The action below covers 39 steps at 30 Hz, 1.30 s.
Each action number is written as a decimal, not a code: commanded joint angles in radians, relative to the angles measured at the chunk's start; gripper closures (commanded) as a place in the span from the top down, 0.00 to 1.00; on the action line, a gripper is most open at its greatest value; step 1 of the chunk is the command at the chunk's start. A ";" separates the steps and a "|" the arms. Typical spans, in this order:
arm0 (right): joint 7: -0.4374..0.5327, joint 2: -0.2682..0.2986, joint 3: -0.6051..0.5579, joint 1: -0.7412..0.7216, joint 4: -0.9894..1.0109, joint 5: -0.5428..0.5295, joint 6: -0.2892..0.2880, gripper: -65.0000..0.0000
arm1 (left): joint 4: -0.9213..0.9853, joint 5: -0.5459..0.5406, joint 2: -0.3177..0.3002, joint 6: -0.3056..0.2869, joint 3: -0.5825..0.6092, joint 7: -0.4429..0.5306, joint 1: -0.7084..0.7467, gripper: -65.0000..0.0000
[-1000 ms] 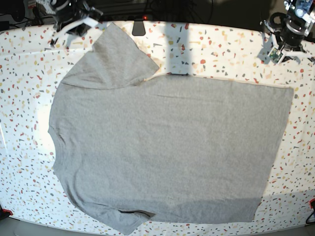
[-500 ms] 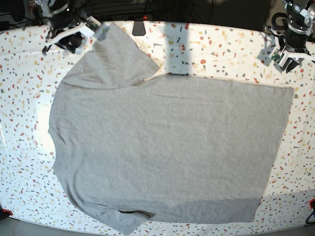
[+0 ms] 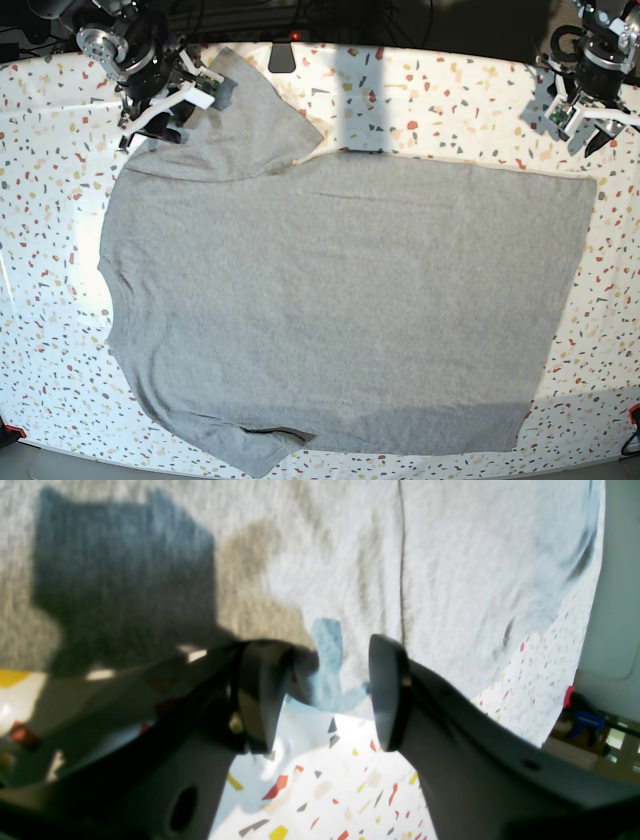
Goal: Fold the T-shirt properly
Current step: 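Grasp the shirt's shoulder corners with both grippers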
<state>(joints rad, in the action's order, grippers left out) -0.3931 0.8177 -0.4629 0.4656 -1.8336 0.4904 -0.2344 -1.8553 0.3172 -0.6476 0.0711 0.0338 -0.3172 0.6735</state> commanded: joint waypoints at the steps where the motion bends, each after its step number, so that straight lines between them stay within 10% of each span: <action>1: 0.017 0.010 0.004 -0.011 -0.002 -0.023 -0.019 0.45 | -0.018 0.007 -0.013 0.015 -0.008 0.007 0.002 0.39; 21: 0.029 0.005 0.004 -0.083 0.006 -0.135 -0.428 0.36 | -0.018 0.007 -0.013 0.015 -0.008 -0.080 0.003 0.39; 28: -0.009 0.005 0.004 -0.082 0.020 -0.136 -0.404 0.00 | -0.018 0.008 -0.013 0.015 -0.008 -0.079 0.003 0.39; 35: -0.009 0.005 0.004 -0.080 0.023 -0.135 -0.217 0.00 | -0.018 0.038 -0.013 0.014 -0.008 -0.071 0.003 0.39; 39: -0.008 0.005 0.004 -0.079 0.023 -0.136 -0.213 0.00 | -0.017 0.179 -0.013 -0.021 -0.008 -0.072 -0.016 0.39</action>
<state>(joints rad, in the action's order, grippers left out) -0.3756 0.8089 -0.4656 0.3874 -1.8088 0.3450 -0.4530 -1.8553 0.4892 -0.6479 0.0254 0.0338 -0.3988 0.6605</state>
